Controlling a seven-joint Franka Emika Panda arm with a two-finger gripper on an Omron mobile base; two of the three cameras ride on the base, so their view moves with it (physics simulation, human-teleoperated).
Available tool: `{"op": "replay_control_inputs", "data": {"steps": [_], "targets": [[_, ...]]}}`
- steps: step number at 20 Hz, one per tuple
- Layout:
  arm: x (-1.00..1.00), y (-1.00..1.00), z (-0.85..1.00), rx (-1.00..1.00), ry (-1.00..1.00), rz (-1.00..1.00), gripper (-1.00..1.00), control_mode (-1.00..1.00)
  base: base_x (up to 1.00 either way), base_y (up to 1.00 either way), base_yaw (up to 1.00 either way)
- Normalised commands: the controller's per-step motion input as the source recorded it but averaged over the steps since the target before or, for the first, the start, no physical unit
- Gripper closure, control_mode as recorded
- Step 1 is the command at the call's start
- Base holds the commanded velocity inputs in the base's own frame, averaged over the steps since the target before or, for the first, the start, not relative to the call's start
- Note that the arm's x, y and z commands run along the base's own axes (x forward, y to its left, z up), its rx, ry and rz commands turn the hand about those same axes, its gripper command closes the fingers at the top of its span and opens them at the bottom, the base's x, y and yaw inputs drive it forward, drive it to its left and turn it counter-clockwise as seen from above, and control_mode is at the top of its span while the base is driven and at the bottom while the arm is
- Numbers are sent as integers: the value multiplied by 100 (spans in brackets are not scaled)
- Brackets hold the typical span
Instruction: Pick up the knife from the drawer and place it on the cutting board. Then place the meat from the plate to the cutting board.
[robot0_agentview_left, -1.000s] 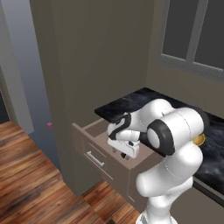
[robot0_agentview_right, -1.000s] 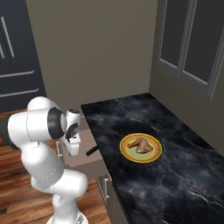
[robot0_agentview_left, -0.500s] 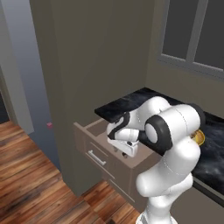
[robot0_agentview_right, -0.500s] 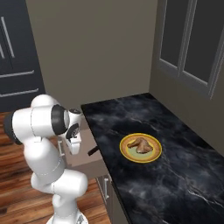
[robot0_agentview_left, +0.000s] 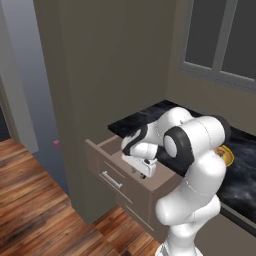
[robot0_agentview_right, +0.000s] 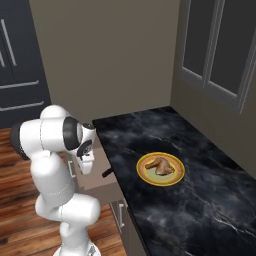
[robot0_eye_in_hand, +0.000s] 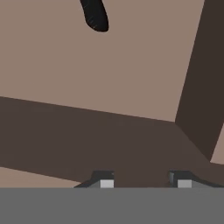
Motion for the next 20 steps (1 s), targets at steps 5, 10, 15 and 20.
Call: {"op": "replay_control_inputs", "data": {"steps": [5,10,15,20], "targets": [[-46,13,-86,12,-1,0,-100,-100,0,0,0],[-66,25,-100,13,-7,0,-100,-100,0,0,0],[-71,34,-98,6,-13,0,-100,-100,0,0,0],[-66,53,-77,0,-11,0,-100,-100,0,0,0]]}}
